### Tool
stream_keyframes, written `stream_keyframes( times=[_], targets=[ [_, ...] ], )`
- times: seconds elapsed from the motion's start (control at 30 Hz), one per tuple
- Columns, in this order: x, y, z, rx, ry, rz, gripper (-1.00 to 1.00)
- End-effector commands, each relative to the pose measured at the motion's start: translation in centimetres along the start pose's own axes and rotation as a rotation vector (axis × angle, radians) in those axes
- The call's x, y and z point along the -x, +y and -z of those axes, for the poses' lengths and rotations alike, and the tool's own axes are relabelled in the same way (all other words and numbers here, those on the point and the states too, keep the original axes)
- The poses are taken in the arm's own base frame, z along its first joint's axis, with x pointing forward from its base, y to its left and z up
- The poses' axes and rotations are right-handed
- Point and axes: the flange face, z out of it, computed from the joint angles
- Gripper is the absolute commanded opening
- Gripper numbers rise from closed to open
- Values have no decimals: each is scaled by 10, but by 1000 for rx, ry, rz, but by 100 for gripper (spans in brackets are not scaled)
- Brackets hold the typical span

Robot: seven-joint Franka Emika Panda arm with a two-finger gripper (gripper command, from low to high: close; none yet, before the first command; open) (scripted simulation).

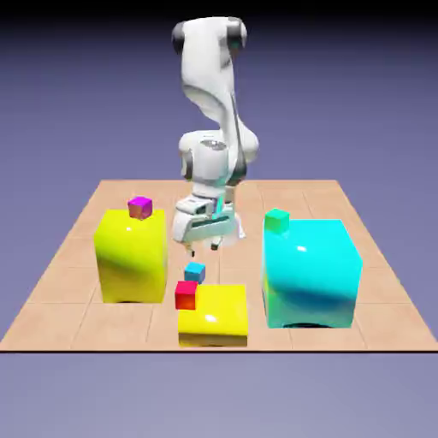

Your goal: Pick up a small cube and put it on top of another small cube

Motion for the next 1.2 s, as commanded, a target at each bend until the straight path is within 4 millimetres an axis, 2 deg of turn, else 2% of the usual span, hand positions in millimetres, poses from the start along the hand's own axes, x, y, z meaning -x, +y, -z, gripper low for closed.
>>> stream_keyframes(
  times=[0.0,0.07,0.1,0.57,0.87,1.07,1.1,1.17],
  targets=[
    [11,-2,-11,3,-44,65,0],
    [33,-7,-30,3,-130,196,0],
    [37,-7,-33,2,-142,215,0],
    [44,6,-69,94,-207,219,0],
    [47,-1,-93,55,-190,224,0],
    [44,-9,-102,2,-142,215,0],
    [44,-9,-102,2,-142,215,-100],
    [45,-8,-101,13,-153,218,-100]
  ],
)
